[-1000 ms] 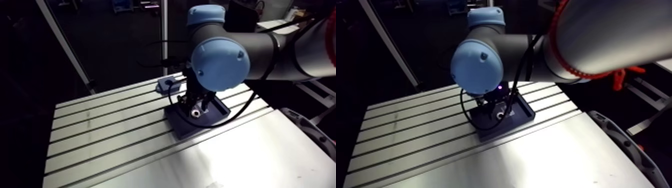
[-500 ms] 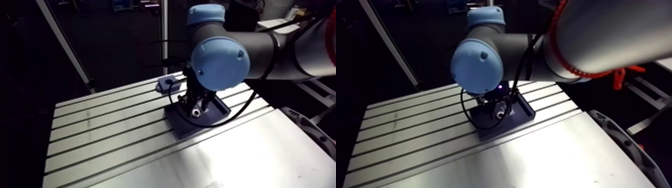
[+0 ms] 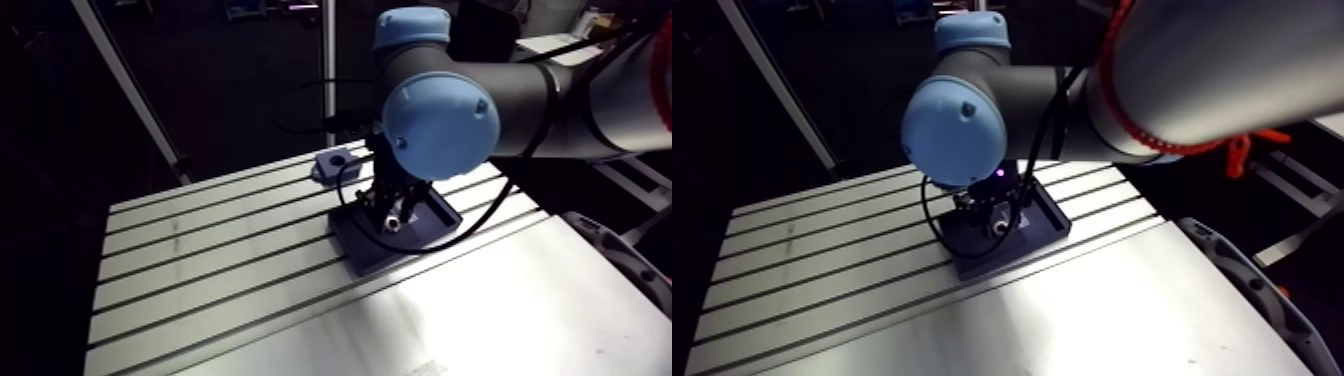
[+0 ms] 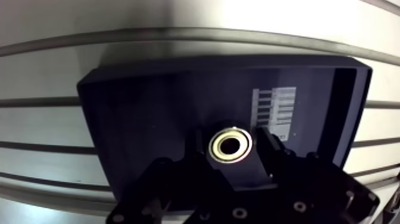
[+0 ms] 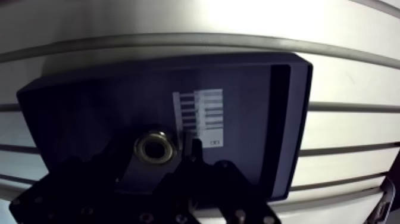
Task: Pick up the bearing and press it into the housing until flush.
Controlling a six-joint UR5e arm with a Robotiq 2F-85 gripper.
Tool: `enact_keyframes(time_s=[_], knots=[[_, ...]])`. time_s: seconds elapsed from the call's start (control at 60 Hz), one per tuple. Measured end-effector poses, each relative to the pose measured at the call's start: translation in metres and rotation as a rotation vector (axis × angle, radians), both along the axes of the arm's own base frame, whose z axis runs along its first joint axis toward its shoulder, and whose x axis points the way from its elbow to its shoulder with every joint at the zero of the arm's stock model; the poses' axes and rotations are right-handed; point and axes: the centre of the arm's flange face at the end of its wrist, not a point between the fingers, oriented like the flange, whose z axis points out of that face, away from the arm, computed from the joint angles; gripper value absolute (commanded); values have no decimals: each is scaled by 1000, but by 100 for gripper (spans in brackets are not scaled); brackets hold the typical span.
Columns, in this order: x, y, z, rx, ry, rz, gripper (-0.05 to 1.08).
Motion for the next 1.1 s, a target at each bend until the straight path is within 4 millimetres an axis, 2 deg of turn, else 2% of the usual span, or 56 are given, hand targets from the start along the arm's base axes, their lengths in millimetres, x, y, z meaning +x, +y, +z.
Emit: enact_keyframes(time_s=[1.1], knots=[[2, -1, 2, 4, 1, 1, 61]])
